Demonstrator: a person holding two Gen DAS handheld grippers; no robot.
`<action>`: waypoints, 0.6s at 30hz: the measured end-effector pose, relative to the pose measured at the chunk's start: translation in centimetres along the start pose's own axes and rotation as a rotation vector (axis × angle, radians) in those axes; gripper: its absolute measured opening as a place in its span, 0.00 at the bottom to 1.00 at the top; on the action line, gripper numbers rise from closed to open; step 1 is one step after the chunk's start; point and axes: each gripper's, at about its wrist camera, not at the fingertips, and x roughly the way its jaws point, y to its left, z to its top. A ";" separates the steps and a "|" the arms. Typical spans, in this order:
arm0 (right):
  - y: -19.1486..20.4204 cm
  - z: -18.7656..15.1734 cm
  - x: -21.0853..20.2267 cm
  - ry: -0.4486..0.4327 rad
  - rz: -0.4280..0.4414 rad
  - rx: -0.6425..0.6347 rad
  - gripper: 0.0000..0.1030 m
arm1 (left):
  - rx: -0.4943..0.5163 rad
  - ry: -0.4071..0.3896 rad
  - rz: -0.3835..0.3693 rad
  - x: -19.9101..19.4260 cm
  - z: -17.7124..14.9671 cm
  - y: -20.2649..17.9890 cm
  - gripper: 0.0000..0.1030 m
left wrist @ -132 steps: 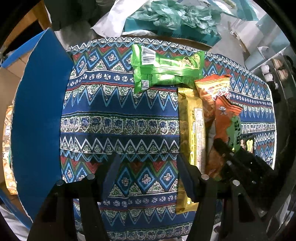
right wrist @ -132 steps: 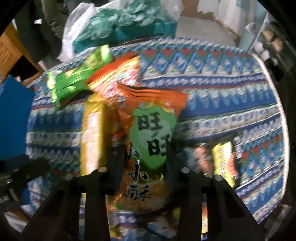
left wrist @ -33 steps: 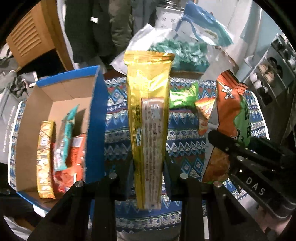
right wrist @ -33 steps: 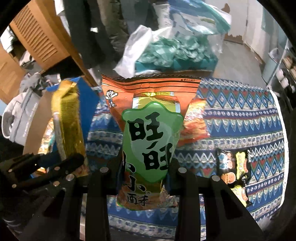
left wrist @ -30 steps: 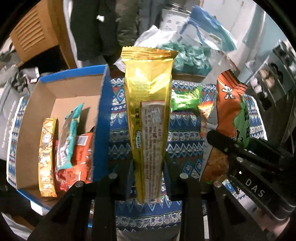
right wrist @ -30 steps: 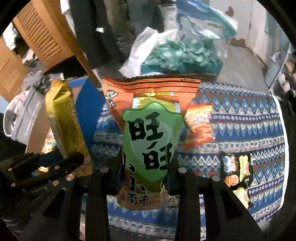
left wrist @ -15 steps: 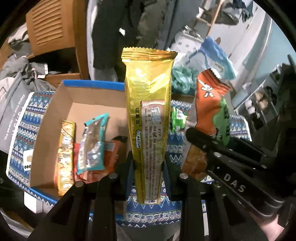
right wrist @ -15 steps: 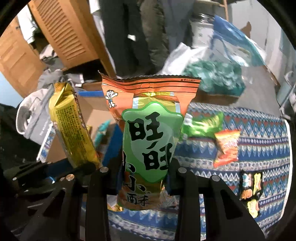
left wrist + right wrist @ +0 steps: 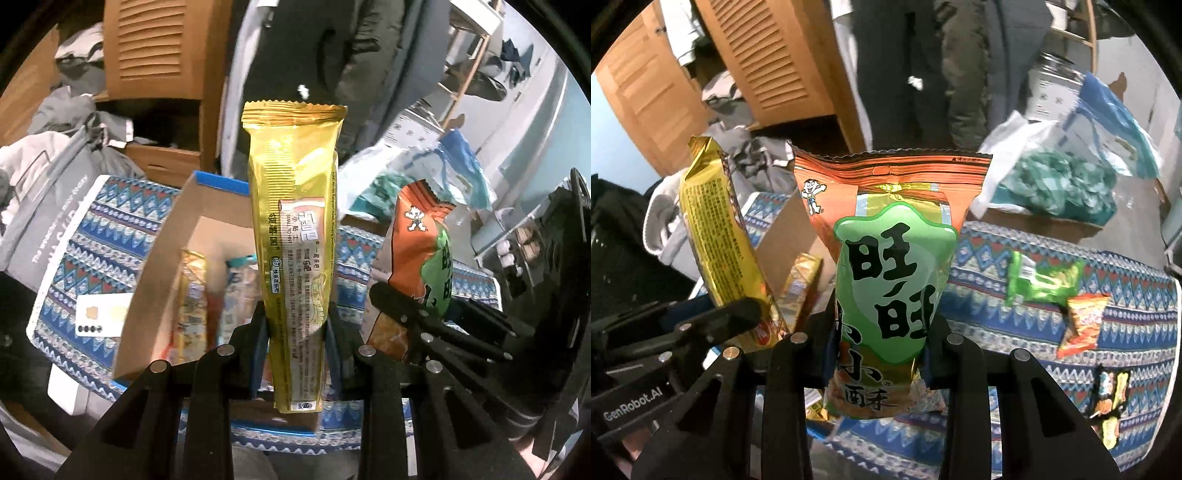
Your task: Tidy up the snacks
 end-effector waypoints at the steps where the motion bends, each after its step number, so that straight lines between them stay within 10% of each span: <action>1: 0.5 0.1 0.4 0.008 0.005 -0.005 0.32 | -0.006 0.000 0.003 0.1 0.0 0.4 0.28; 18: 4.1 -0.6 6.9 0.152 0.030 -0.040 0.34 | -0.065 0.091 0.107 4.0 -0.4 4.9 0.28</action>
